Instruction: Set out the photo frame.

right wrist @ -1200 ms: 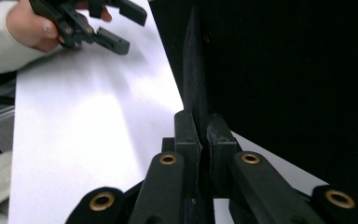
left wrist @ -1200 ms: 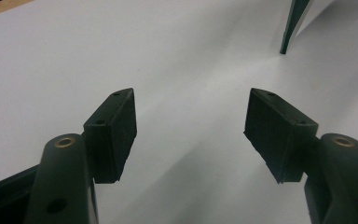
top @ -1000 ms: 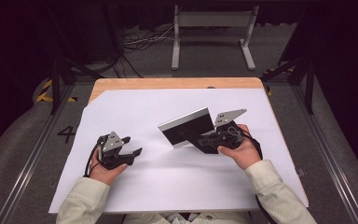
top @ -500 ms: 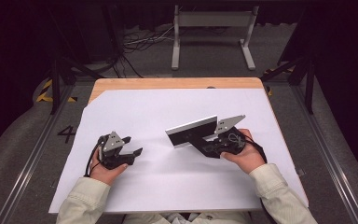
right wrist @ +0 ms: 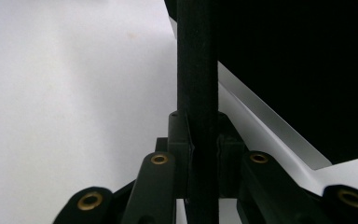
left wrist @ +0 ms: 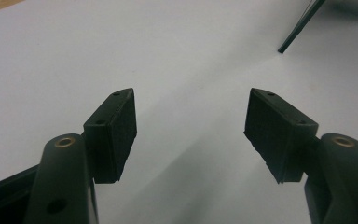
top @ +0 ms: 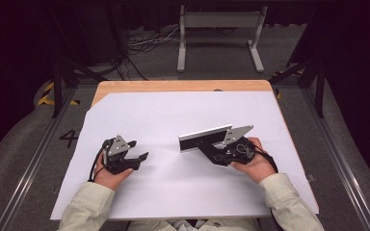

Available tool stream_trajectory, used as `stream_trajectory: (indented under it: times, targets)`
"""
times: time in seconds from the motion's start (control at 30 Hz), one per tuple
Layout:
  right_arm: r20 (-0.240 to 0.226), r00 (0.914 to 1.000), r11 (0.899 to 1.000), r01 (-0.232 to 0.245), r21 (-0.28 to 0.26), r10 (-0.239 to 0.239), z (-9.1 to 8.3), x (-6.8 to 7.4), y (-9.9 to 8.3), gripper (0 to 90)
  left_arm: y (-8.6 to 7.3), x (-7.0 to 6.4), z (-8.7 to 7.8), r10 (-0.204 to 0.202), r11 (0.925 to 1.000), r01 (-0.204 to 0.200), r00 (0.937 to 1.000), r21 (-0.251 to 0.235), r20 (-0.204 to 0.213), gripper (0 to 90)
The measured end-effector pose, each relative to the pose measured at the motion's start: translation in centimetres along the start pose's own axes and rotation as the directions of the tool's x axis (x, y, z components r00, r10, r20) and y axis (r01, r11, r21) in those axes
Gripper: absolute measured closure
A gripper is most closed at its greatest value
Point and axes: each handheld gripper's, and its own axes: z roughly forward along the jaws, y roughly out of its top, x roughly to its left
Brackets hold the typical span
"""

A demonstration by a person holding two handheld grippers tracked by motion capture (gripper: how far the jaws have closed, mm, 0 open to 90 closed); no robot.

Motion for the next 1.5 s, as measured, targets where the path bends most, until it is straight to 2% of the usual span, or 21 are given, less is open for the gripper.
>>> stream_trajectory:
  times: [0.6,0.73,0.97,1.17,1.37,1.5]
  targets:
    - [0.057,0.9984,1.000,-0.001,0.011,0.000,0.2,0.6,-0.6,75.7,0.6,-0.2,0.2,-0.002,0.9999,0.002,0.9999,-0.011,0.014,34.5]
    - [0.065,0.9977,1.000,-0.020,-0.006,0.020,-0.1,0.6,-0.7,72.3,0.8,-0.2,0.4,-0.003,0.9999,0.003,0.9998,-0.012,0.019,34.5]
    - [0.070,0.9960,0.998,-0.053,-0.041,0.056,-1.5,0.8,-0.9,64.1,1.4,-0.5,0.9,0.025,0.9995,-0.024,0.9994,-0.021,0.024,37.0]
    - [0.080,0.9937,0.995,-0.072,-0.070,0.078,-2.9,1.0,-1.3,62.9,2.2,-0.8,1.4,0.036,0.9990,-0.035,0.9985,-0.029,0.041,47.1]
    - [0.095,0.9902,0.991,-0.094,-0.095,0.103,-4.4,1.0,-1.6,65.6,2.9,-1.1,1.8,0.046,0.9988,-0.045,0.9969,-0.019,0.063,69.5]
    - [0.112,0.9869,0.989,-0.104,-0.109,0.116,-5.2,0.9,-1.9,67.4,3.3,-1.3,2.2,0.039,0.9991,-0.037,0.9962,-0.022,0.078,79.8]
